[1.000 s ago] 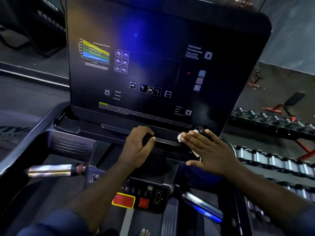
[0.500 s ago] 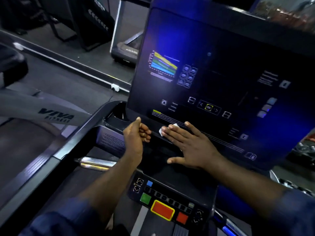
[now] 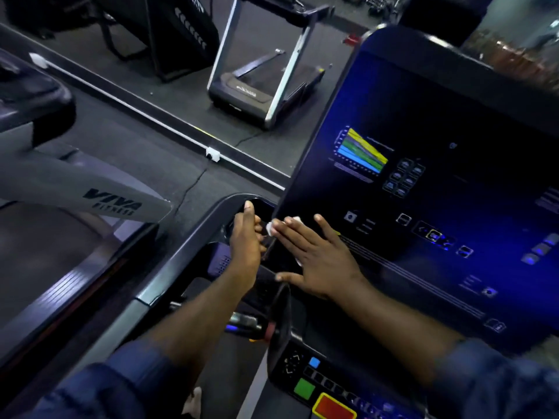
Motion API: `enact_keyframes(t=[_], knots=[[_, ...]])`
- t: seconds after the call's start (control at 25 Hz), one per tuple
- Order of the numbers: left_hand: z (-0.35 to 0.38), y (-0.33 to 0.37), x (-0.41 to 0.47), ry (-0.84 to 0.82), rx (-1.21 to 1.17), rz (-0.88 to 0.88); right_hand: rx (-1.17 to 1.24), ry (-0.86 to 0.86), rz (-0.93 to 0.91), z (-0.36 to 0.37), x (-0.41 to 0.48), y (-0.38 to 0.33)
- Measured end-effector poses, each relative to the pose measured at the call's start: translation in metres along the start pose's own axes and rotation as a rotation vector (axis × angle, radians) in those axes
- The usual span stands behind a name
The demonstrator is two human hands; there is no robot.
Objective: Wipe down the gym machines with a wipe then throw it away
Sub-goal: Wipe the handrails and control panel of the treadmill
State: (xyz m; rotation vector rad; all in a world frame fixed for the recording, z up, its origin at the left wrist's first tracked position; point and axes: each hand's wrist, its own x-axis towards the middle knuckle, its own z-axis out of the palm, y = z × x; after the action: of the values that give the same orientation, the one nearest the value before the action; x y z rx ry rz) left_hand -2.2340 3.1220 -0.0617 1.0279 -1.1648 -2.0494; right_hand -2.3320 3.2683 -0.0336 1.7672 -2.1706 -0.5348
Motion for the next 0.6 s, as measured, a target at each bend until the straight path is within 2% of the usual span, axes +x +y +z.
enact_keyframes(t=[0.16,0.24,0.36,0.48,0.6], knots=[[-0.008,0.017,0.010,-0.099,-0.011,-0.008,-0.037,-0.011,0.115,0.003,0.041,-0.033],[-0.002,0.027,0.010,-0.160,-0.002,0.020,-0.022,0.064,0.134,0.002,0.024,-0.025],[0.012,0.045,0.022,-0.262,0.069,0.095,-0.050,0.151,0.261,-0.026,0.033,0.009],[0.027,0.066,0.027,-0.331,0.135,0.131,-0.033,0.147,0.492,-0.042,0.060,0.004],[0.038,0.084,0.033,-0.394,0.144,0.102,0.045,0.082,0.490,-0.029,0.046,-0.035]])
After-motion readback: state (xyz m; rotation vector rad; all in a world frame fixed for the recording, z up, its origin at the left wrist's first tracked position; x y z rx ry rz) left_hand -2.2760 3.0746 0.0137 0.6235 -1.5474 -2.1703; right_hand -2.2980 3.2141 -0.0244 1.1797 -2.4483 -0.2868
